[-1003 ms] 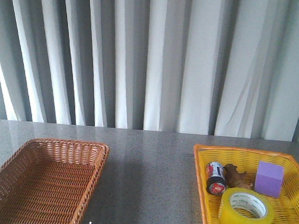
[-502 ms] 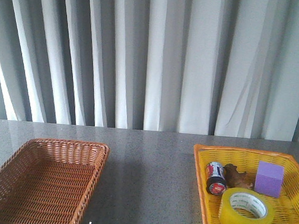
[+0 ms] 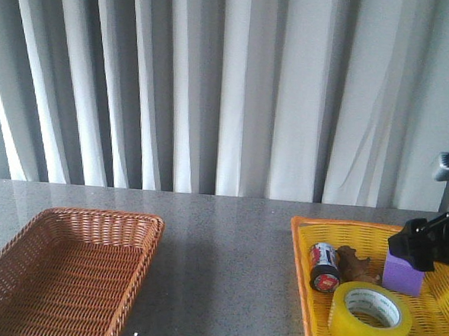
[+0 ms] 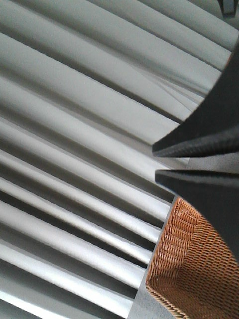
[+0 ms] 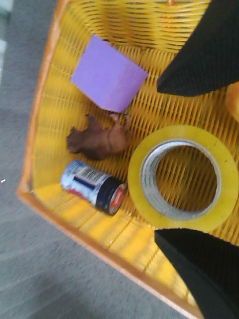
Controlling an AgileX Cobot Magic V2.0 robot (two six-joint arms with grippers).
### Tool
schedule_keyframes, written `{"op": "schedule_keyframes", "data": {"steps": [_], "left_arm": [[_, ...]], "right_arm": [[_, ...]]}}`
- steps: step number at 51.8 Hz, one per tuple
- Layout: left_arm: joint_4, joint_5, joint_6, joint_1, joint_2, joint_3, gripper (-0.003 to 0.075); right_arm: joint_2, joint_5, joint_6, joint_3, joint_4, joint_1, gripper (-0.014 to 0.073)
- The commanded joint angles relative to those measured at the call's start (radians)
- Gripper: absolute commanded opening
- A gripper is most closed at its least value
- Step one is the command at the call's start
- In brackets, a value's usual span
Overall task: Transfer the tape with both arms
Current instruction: 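Lower the right gripper into the yellow basket onto the yellow tape roll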
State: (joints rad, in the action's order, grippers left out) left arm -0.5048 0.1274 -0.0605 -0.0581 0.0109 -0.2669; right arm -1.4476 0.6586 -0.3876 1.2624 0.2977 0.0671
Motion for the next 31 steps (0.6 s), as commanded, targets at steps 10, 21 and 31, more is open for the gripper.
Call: {"op": "schedule_keyframes", "data": {"steps": [10,21,31], "left_arm": [[-0.004,-0.054,-0.009,-0.004,0.007,-0.034,0.0073],[-0.004,-0.054,-0.009,-0.004,0.007,-0.034,0.0076],[-0.004,-0.054,-0.009,-0.004,0.007,-0.034,0.0076]], "right_arm": [[-0.163,-0.008,0.074,0.08,-0.108,0.0,0.0546],[-0.269,-0.013,0.074,0.08,-0.109,0.0,0.0546],[-0.32,-0.013,0.07,0.08,-0.103,0.0,0.0524]]}}
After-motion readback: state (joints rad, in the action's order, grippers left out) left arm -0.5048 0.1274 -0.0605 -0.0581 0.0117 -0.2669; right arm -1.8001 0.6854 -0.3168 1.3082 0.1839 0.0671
